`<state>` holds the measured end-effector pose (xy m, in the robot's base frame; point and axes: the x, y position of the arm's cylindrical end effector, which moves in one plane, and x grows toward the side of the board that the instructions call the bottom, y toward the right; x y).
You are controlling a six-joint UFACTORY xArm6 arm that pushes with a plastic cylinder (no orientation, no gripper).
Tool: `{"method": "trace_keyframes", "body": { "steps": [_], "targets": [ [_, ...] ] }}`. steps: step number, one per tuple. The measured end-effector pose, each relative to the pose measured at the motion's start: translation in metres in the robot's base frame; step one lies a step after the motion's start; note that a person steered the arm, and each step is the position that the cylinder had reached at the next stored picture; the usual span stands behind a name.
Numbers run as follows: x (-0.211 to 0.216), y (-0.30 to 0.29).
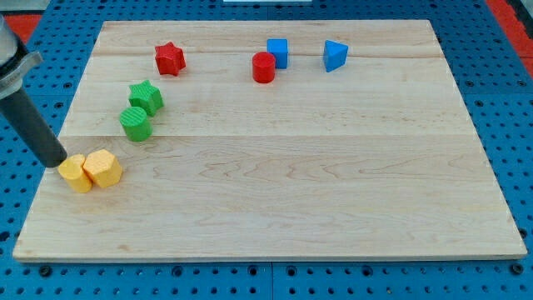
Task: Push red star closer to green star
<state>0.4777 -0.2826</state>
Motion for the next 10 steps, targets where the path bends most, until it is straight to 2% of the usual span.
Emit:
{"method": "trace_keyframes", "body": {
  "steps": [1, 2, 7, 10],
  "targets": [
    [-0.042, -0.004],
    [-0.06, -0.022],
    [-0.075, -0.018],
    [-0.165, -0.013]
  ]
}}
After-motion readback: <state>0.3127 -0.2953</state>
